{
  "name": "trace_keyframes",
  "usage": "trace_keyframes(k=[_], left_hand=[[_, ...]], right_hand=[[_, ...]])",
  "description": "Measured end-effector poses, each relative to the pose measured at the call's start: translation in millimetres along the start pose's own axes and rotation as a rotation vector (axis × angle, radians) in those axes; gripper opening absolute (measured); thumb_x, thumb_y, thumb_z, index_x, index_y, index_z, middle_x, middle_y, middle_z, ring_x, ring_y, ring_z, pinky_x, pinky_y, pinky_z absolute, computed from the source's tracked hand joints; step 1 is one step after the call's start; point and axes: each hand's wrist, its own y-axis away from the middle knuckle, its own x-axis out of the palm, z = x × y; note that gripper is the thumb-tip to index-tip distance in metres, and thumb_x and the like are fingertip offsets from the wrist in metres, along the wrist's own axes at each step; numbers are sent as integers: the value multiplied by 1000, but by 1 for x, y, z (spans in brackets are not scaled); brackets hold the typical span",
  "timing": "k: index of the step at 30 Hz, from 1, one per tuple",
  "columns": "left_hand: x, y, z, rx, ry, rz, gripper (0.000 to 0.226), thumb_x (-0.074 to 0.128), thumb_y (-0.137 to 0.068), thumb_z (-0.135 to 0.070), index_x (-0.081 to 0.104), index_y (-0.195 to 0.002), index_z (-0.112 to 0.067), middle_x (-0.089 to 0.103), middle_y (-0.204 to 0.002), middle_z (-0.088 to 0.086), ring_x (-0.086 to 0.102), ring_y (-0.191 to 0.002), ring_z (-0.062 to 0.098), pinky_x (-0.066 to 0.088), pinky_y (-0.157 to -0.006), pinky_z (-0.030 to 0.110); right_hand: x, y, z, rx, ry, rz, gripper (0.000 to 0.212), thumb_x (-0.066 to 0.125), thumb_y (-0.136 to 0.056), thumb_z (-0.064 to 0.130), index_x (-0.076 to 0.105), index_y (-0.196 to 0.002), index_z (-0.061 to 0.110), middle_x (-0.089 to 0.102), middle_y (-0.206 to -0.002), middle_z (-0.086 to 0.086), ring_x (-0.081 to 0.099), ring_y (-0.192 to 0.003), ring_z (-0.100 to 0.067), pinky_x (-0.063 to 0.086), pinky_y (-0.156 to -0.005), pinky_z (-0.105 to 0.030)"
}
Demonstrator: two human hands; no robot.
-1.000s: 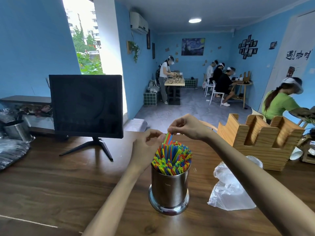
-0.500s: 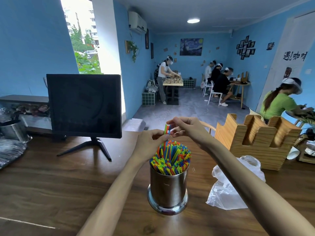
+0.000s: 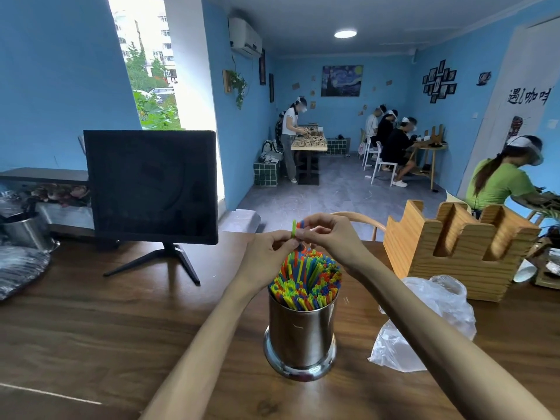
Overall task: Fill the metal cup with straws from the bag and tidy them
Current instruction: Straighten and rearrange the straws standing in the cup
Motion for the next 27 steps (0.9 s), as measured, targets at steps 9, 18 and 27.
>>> trace_keyframes(k=[9, 18, 27], left_hand=[[-4, 1, 1, -41, 98, -55, 11, 68, -98, -18, 75, -107, -21, 76, -82, -21, 73, -85, -3, 52, -70, 9], [-5, -1, -5, -23, 43, -29, 14, 66, -99, -16, 74, -105, -27, 74, -81, -26, 72, -86, -6, 51, -74, 7], [-3, -6, -19, 15, 25, -71, 17, 64, -101, -25, 61, -99, -41, 74, -79, -28, 74, -82, -1, 59, -71, 16]], right_hand=[[4, 2, 2, 19, -40, -28, 24, 83, -81, 14, 71, -96, -2, 71, -79, -1, 65, -66, -9, 51, -60, -19], [5, 3, 8, 22, -12, -64, 24, 85, -79, 14, 71, -92, 0, 70, -80, -11, 63, -69, -20, 52, -62, -25], [7, -5, 22, 31, -11, -81, 18, 85, -81, 17, 74, -90, 5, 66, -80, -13, 64, -67, -12, 51, -58, -20]])
